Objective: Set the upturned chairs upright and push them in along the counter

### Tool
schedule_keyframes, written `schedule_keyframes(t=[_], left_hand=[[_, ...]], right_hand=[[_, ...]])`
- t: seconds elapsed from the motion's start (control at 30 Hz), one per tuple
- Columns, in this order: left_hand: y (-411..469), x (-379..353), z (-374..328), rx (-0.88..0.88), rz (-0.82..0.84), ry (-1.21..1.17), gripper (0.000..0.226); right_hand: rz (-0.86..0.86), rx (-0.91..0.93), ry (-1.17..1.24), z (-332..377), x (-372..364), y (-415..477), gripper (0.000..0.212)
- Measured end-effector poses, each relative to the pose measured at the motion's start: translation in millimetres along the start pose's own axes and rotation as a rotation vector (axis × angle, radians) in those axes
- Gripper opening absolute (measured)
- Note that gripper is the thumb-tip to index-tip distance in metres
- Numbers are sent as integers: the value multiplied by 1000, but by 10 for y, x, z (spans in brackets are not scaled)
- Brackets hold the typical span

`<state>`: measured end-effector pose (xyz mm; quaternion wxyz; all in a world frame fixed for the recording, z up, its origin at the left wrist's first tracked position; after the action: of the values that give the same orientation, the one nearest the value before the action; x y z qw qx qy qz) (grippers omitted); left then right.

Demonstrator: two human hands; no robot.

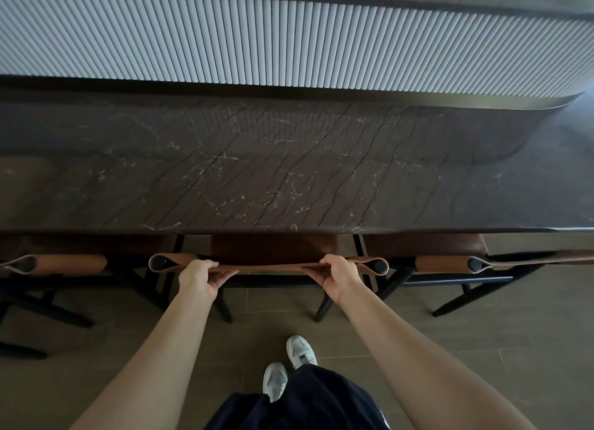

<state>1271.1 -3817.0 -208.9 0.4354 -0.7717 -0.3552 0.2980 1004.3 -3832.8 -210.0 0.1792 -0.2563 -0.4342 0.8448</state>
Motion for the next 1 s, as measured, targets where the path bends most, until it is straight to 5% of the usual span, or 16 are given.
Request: schedule_keyframes(t=[0.57,0.83,1.0], left_hand=[[62,-73,-224,-77,52,-27,40],[66,-33,-182,-53,108,-7,34],[39,-31,-174,-31,144,19,16]], right_hand=[[-7,54,8,44,-175,28,33],[35,53,-40,-18,-132,51,11],[22,48,-82,-46,-85,110,35]])
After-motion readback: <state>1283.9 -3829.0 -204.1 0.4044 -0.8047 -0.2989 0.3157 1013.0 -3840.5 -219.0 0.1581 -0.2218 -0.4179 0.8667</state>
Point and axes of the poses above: each hand's wrist, its own y-axis towards the middle knuckle, its own x-axis out of the back of the hand, z = x × y, the point moved 7 cm from there along y, towards the middle knuckle, and after that the axes turned 4 degrees about -y, right-handed, at the moved point
